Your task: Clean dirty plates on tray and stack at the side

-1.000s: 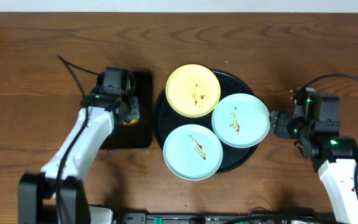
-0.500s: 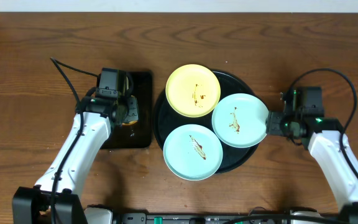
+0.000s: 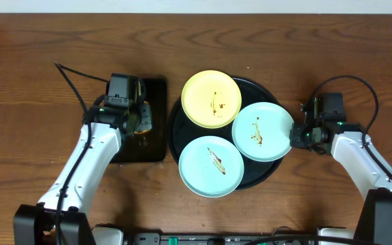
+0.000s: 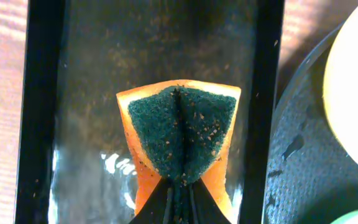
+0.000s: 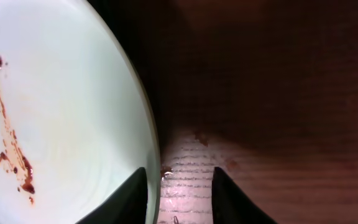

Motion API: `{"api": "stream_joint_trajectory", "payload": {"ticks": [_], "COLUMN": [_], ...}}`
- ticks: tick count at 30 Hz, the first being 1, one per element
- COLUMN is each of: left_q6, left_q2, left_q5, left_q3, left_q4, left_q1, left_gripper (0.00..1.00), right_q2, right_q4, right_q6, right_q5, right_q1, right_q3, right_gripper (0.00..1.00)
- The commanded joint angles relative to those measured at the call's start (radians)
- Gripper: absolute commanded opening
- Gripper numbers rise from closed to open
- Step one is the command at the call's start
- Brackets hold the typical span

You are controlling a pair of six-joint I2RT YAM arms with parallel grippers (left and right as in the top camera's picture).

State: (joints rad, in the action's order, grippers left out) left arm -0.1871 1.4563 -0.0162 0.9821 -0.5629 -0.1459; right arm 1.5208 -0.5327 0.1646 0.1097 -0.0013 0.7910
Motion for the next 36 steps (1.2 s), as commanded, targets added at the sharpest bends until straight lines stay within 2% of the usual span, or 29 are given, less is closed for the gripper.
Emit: {"api": "stream_joint_trajectory", "payload": {"ticks": [1,6,12,15,28,32,36], "left_q6": [-0.009,-0.009,-0.009,-0.009,-0.01,-0.021,-0.026], "left_q2": [-0.043,-0.113,-0.223,-0.27,-0.305,-0.28,-0.226], "left_q5": [0.003,0.02,0.145,0.16,0.159,0.079,-0.101], "left_q3": [0.007,0.007,0.007,0.007,0.004,0.003,0.004], "left_q4": [0.024,0.079,0.129,0.146,0.151,0.106,0.081], "left_q1": [-0.002,-0.002,-0.002,-0.002,-0.002,-0.002,-0.002], "left_gripper": [0.08,0.07,0.08,0.08,0.07,0.07,0.08], "right_q2": [0.003,0.003,0.003,0.003,0.003,0.003,0.003], "right_q4": [0.002,0.005,0.012,0.018,0.024,0.02,0.02], "right_q6": [-0.001,-0.001,-0.001,0.0,-0.001,-0.001,0.0], "right_q5": [0.007,0.007,0.007,0.007,0.008,0.009,0.023], "right_q1": [0.008,0.008,0.008,0.008,0.009,0.009,0.009], "right_q3": [0.013,0.013,0.013,0.013,0.013,0.013,0.013], "right_gripper": [0.22,0.13,0.06,0.01,0.01,0.01,0.01]}}
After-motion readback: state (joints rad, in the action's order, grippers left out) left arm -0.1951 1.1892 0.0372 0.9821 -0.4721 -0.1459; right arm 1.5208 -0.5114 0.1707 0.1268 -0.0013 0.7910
